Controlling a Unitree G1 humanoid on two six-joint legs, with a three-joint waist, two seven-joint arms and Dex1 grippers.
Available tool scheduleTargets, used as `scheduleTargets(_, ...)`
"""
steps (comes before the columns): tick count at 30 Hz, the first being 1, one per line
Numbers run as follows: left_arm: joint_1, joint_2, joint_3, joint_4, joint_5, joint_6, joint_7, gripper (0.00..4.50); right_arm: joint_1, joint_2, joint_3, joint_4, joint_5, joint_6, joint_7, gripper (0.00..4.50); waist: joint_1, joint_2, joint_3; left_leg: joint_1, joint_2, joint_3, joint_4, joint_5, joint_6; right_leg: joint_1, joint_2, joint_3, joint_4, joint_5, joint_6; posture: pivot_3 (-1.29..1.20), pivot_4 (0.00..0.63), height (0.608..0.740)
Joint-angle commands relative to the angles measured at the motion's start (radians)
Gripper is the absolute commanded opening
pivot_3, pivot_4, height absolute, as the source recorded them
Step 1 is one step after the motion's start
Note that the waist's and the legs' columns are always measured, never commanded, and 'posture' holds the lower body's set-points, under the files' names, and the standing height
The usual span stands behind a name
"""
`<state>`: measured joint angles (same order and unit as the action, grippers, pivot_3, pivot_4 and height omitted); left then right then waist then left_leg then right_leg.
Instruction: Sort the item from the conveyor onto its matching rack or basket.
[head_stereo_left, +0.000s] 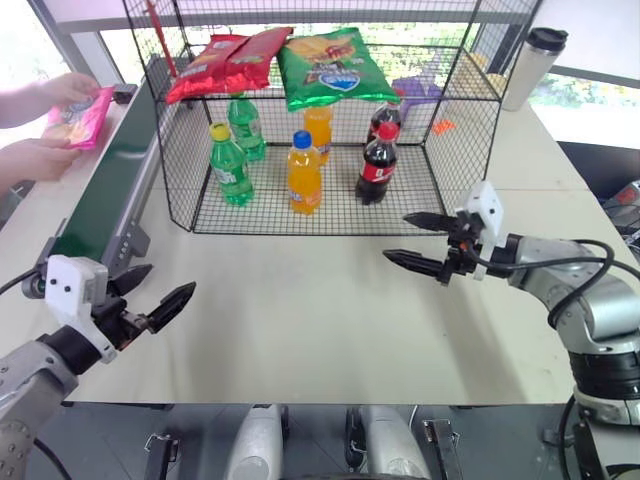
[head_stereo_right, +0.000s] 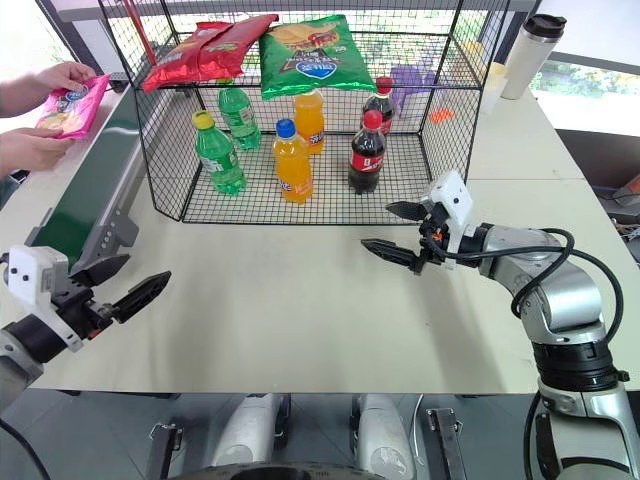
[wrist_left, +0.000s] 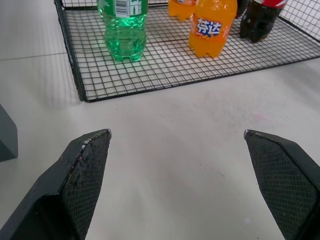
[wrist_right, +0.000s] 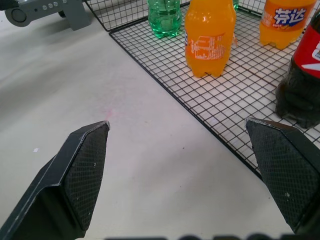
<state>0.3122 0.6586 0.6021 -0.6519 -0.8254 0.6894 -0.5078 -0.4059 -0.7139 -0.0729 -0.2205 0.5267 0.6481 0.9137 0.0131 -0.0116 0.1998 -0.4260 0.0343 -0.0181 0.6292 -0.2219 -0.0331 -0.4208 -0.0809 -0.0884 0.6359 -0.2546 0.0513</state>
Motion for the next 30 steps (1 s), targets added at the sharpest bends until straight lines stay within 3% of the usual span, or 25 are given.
scheduleTargets(1,0.007,0.001,0.023,-0.031,-0.005,-0.017,0.003,4.44,-0.02,0.006,0.001,-0.013,0.002,-0.018,0.001,4.5,0.0,0.0,0.0,0.0,0.0,0.0,0.0,0.0,0.0,0.0,0.0,0.0,0.0,0.0,0.0,0.0,0.15,0.74)
scheduleTargets(30,-0.021,-0.003,-0.003,-0.023,-0.012,-0.024,0.021,4.44,-0.006,0.02,0.018,0.033,-0.033,-0.086,0.0,4.5,0.0,0.0,0.0,0.0,0.0,0.001,0.002,0.0,0.0,0.0,0.001,0.001,0.001,0.002,0.003,0.0,0.15,0.74)
